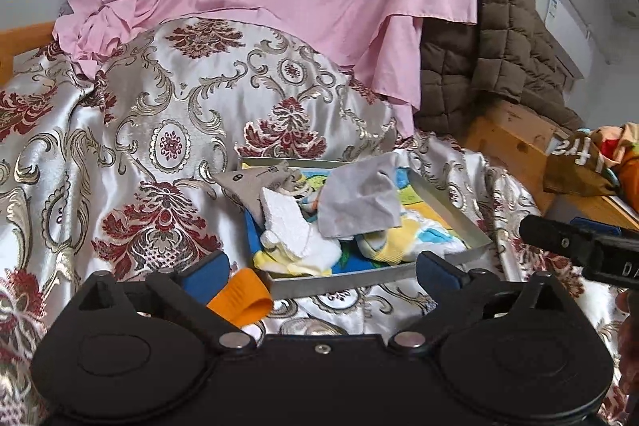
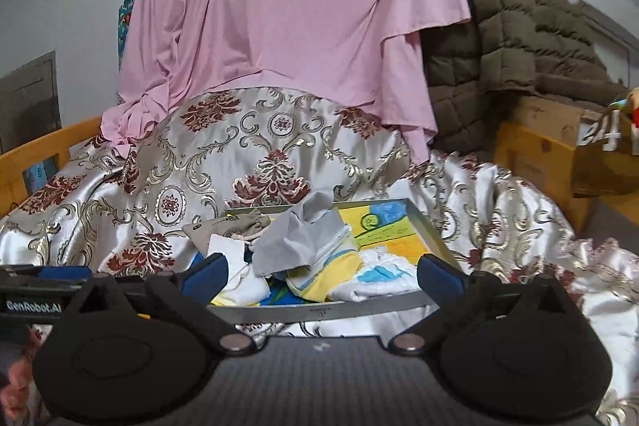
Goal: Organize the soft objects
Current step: 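Withdraw both tools from the tray toward the orange band and navy sock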
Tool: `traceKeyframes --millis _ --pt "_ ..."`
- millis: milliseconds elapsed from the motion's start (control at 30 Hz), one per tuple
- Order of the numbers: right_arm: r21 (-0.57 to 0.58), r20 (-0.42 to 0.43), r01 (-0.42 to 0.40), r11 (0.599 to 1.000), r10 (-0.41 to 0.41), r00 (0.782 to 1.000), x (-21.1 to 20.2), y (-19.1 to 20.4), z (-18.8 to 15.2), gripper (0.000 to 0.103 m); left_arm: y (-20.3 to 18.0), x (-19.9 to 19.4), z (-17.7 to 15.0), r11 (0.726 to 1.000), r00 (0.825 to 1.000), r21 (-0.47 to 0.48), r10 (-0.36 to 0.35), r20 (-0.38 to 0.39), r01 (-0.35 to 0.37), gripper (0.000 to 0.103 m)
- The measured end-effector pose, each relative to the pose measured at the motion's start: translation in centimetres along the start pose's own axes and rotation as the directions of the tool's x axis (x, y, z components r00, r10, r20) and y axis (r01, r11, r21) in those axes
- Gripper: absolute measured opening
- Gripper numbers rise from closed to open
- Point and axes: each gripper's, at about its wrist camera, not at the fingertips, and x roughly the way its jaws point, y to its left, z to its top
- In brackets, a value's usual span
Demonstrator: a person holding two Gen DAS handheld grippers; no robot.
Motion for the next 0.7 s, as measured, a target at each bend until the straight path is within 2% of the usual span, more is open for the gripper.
traceKeyframes --millis 167,333,700 --pt "0.025 0.013 0.020 1.000 -0.020 1.000 -2.0 -0.2 -1.3 0.103 -0.9 -2.0 -1.0 1.000 1.000 0.017 0.001 0.017 -0.001 0.102" --pt "0.037 0.030 0.034 0.999 -0.035 0.999 -3.7 -0.3 -2.3 0.103 -1.4 -3.7 -2.1 0.998 0.999 0.048 0.030 0.026 -0.032 0.102" --pt "0.049 0.023 0.045 0.998 -0.046 0.999 -6.0 0.5 -5.2 0.103 -1.2 -5.4 -4.9 0.997 0.998 0.055 0.063 -0.019 -0.062 0.102"
